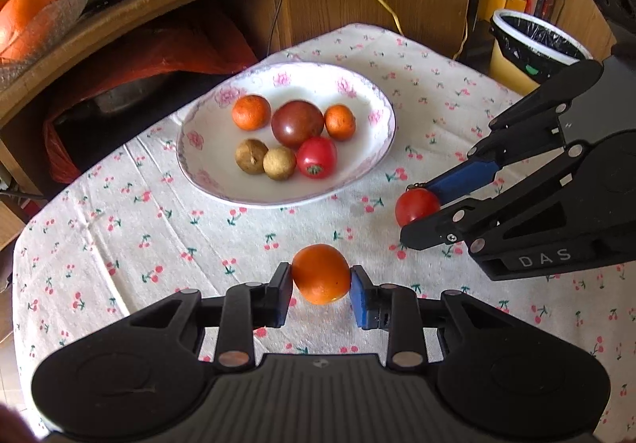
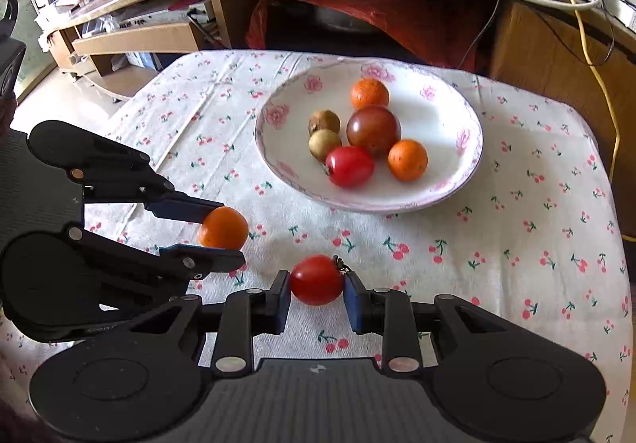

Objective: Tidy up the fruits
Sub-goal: 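Carry the orange tomato and small red tomato over the bowl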

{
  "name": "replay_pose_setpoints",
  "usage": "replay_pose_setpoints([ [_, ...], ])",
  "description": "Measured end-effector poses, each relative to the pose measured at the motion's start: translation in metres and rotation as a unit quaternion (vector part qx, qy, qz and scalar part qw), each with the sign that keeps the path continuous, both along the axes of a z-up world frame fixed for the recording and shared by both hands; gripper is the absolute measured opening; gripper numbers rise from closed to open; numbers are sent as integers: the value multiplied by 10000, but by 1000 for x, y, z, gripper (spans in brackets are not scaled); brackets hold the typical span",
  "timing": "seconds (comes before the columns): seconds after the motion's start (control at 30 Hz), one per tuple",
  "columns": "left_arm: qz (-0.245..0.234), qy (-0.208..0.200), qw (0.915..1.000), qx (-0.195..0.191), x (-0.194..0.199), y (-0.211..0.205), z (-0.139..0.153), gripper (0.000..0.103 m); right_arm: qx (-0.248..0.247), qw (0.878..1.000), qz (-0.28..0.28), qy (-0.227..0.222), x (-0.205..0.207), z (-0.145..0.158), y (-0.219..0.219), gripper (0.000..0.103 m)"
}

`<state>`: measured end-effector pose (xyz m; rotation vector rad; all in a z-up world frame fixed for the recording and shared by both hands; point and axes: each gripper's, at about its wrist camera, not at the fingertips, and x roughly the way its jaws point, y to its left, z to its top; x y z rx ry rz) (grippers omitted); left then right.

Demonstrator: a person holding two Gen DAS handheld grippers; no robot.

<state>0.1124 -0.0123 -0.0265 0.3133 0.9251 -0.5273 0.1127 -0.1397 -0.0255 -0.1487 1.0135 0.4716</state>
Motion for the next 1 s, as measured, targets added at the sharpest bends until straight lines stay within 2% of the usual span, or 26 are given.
replay_pose_setpoints([
  [0.6,74,-310,9994,-123,10,-5,18,40,64,9995,-183,-253,6,11,0,23],
  [1.0,261,-471,9985,-143,27,-8,19,39,120,9980,-405,-463,18,17,-4,24],
])
